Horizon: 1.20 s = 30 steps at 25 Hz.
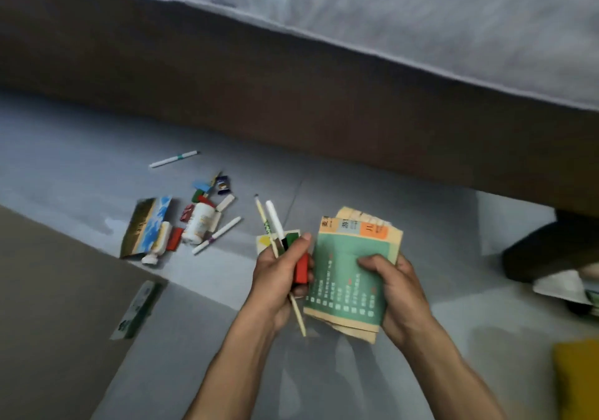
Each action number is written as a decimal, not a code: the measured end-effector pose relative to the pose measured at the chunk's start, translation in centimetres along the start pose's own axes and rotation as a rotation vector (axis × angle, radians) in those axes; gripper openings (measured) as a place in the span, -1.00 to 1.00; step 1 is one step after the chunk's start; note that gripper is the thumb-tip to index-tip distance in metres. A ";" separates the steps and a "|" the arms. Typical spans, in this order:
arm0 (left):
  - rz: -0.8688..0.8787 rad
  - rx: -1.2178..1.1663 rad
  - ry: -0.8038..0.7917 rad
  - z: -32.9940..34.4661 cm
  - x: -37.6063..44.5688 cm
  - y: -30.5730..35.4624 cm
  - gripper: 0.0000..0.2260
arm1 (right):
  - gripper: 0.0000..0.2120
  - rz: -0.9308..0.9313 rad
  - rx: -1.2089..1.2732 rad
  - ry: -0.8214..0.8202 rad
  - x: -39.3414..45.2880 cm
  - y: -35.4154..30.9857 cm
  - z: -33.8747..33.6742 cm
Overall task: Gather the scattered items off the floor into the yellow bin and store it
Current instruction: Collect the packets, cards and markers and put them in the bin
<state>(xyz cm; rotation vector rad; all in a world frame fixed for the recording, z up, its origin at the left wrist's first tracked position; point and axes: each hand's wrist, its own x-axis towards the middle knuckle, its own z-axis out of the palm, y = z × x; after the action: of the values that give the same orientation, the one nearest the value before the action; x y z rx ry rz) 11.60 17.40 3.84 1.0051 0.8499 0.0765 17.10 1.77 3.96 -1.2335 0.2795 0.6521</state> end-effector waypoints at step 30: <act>0.041 0.334 0.110 2.1 1.3 -3.3 -0.84 | -0.55 -0.326 -1.207 -0.230 -0.6 4.5 -0.7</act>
<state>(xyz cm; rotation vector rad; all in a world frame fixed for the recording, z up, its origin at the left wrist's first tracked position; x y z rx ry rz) 12.84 14.61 1.11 1.3413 0.9622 0.0249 14.04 1.72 0.53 -2.2527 -0.6036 0.6706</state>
